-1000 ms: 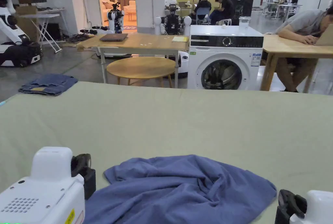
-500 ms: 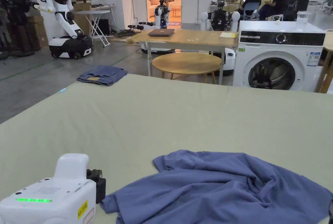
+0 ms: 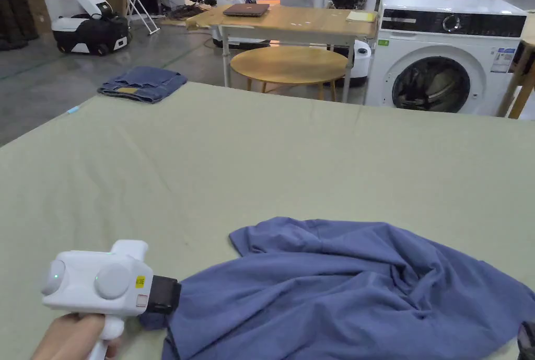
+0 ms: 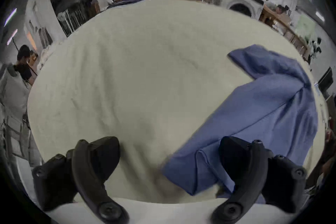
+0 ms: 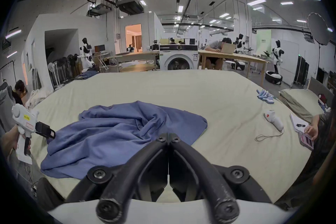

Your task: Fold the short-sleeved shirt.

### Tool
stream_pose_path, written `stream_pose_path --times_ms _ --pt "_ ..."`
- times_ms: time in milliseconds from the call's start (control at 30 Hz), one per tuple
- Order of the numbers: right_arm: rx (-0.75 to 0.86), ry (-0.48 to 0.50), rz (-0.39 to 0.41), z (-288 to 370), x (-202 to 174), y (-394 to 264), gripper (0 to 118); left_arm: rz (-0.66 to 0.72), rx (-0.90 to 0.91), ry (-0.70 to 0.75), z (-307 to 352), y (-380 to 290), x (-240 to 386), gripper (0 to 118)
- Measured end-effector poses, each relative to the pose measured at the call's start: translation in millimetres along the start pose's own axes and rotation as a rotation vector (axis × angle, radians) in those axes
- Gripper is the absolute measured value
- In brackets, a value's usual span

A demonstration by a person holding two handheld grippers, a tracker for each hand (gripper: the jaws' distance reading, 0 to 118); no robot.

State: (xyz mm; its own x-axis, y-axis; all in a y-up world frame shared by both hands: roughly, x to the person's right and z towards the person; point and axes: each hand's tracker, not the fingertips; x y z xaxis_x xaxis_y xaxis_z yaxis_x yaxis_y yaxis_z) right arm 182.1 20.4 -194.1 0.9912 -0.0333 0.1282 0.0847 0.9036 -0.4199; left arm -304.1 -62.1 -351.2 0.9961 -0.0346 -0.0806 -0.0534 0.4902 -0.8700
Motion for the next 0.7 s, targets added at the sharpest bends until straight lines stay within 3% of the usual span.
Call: stream_pose_path --times_ms 100,167,233,267,300,367,533,700 --pt "-0.022 -0.006 0.001 -8.0 2.9 -3.9 0 0.002 -0.022 -0.018 -2.4 -4.2 7.9 99" --pt "-0.033 -0.007 -0.001 -12.7 4.9 -6.0 0 -0.070 0.013 -0.009 9.1 -6.6 15.6 67" --pt "-0.047 -0.010 -0.008 -16.9 6.9 -7.2 0 -0.124 0.015 -0.031 19.0 -7.3 27.1 22" --pt "-0.050 -0.009 -0.016 -19.6 8.8 -8.0 0 -0.148 0.003 -0.066 20.5 -6.5 32.2 9" --pt "-0.054 -0.008 -0.025 -22.5 10.6 -8.0 0 -0.146 -0.003 -0.066 21.1 -6.8 35.5 3" --pt "-0.063 -0.012 -0.029 -28.3 16.4 -7.3 0 -0.170 0.004 -0.021 20.0 -5.3 40.1 2" --pt "-0.100 -0.054 -0.068 -57.2 48.0 9.1 0 -0.070 0.004 -0.106 20.9 -4.0 24.4 2" --pt "-0.176 -0.070 -0.075 -121.0 86.8 37.6 0 -0.073 0.008 -0.122 22.3 -5.5 23.6 2"
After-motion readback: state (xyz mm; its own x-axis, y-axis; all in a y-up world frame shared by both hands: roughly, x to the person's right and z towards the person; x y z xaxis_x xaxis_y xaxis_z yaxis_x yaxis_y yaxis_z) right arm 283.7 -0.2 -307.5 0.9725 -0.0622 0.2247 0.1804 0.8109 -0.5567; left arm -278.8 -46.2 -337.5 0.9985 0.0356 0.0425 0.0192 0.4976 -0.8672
